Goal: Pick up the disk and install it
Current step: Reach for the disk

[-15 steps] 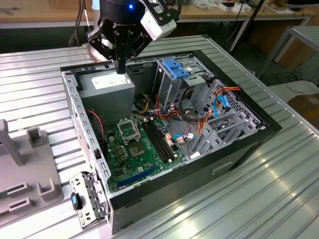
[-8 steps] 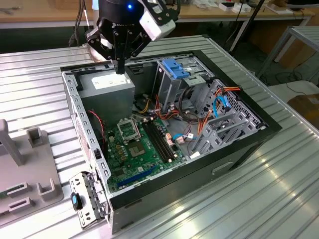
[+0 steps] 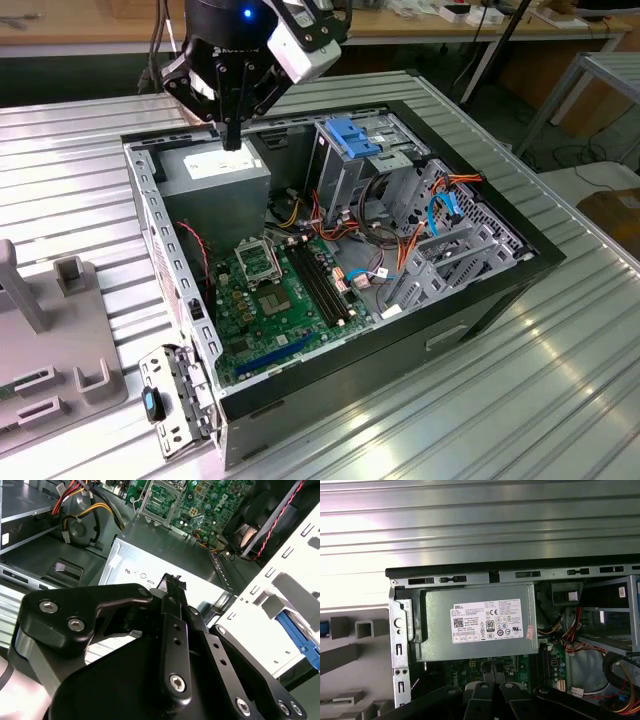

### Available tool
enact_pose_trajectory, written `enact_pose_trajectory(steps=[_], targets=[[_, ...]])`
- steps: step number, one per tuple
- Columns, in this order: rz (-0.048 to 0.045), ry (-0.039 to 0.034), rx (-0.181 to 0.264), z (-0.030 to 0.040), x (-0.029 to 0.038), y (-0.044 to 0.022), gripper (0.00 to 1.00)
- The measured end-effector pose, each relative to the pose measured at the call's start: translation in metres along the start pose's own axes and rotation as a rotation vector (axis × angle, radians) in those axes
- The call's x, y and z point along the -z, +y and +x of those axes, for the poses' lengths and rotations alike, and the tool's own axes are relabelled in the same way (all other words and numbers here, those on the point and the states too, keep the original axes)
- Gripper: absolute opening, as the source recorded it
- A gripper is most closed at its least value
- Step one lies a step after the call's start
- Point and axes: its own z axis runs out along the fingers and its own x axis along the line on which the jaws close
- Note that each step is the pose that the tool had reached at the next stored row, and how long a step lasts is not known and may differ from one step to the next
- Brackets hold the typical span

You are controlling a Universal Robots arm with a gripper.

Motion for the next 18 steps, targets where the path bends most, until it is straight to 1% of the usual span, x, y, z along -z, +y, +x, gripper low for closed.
enact_pose_trajectory(steps=[3, 8, 9, 11, 13, 18], targets=[[-0.0001, -0.0001, 0.0, 0.0043, 0.0, -0.0003, 0.11], [-0.0001, 0.0, 0.0, 0.0051, 0.0001, -0.0004, 0.11], [0.0, 0.0, 0.0, 0.0061, 0.0001, -0.0005, 0.11], [0.0, 0.0, 0.0, 0.0087, 0.0002, -0.0007, 0.11], [-0.0001, -0.0001, 0.0, 0.0163, 0.0003, -0.0012, 0.11], [-0.0001, 0.0, 0.0, 0.0211, 0.0005, -0.0016, 0.11]])
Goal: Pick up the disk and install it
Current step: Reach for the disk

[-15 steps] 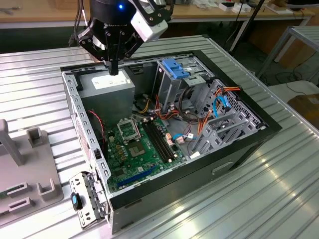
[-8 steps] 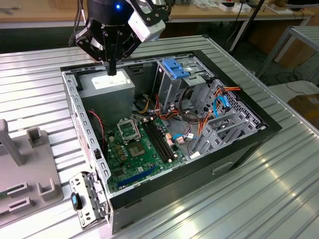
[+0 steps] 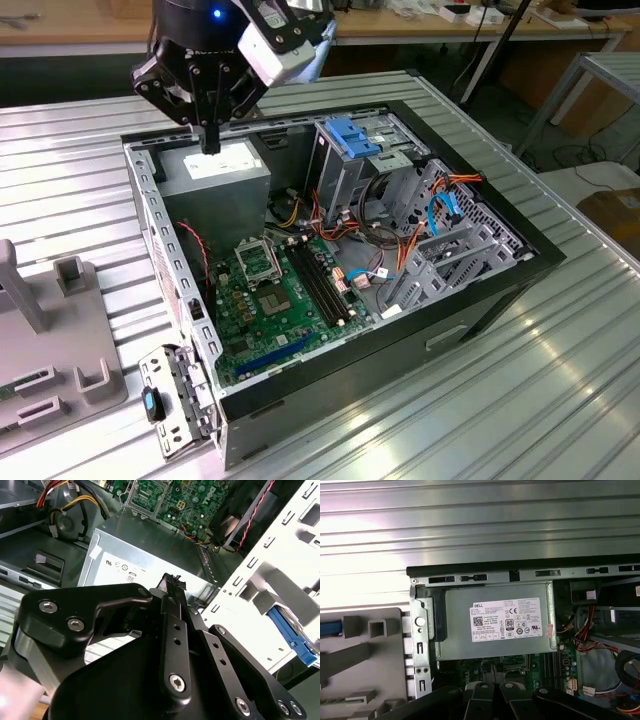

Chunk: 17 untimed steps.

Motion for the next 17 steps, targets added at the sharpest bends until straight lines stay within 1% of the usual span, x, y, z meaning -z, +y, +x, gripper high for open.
enact_pose_trajectory(steps=[3, 5, 7, 17], targets=[[0.0001, 0.0, 0.0, 0.0023, 0.0001, -0.0002, 0.11], [0.0001, 0.0001, 0.0, 0.0065, 0.0002, -0.0005, 0.11], [0.0, 0.0, 0.0, 0.0086, 0.0002, -0.0007, 0.11], [0.0, 0.0, 0.0, 0.0248, 0.0007, -0.0019, 0.11]])
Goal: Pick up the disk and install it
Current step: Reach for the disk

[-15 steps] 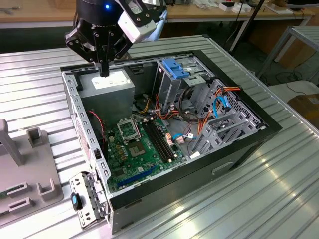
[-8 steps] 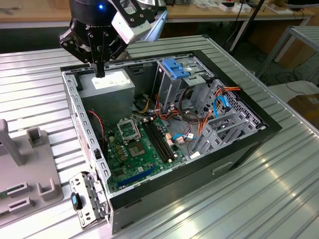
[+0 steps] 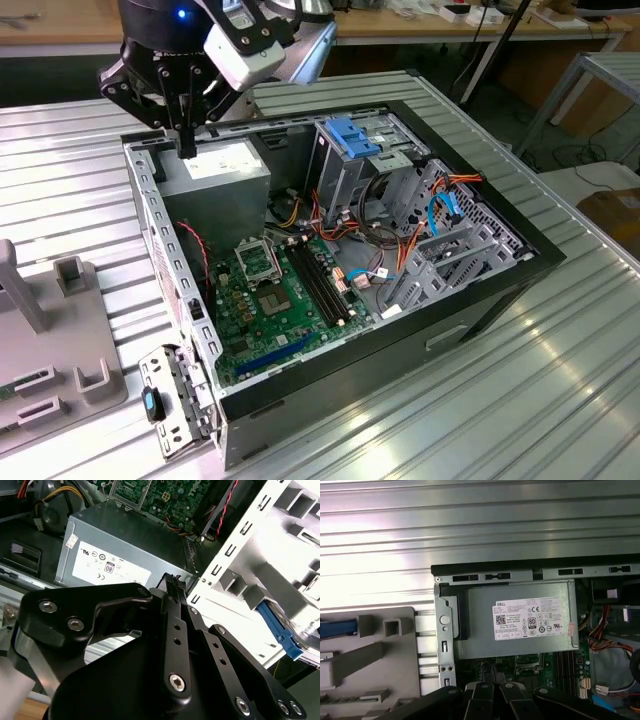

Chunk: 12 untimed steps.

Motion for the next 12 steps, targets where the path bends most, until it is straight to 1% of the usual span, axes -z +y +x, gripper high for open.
enact_pose_trajectory(steps=[4, 12], targets=[[0.0, 0.0, 0.0, 0.0071, 0.0002, -0.0005, 0.11], [0.0, 0.0, 0.0, 0.0147, 0.0004, -0.0011, 0.11]])
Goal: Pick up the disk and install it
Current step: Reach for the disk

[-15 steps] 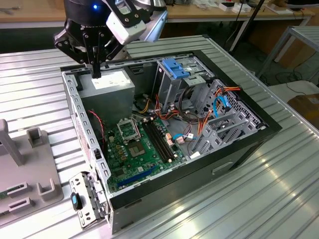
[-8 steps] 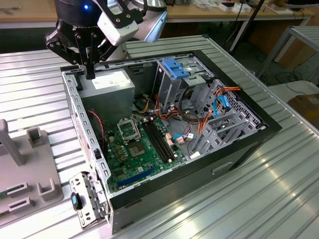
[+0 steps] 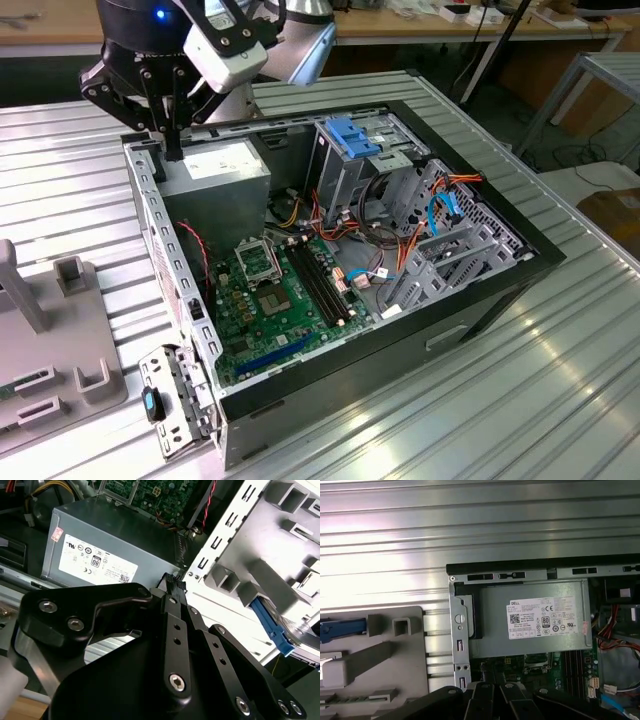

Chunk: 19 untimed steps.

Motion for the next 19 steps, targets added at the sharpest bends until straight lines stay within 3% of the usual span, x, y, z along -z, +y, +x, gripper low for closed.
enact_pose_trajectory(steps=[8, 19], targets=[[0.0, 0.0, 0.0, 0.0161, 0.0004, -0.0012, 0.11], [0.0001, 0.0, 0.0, 0.0315, 0.0009, -0.0024, 0.11]])
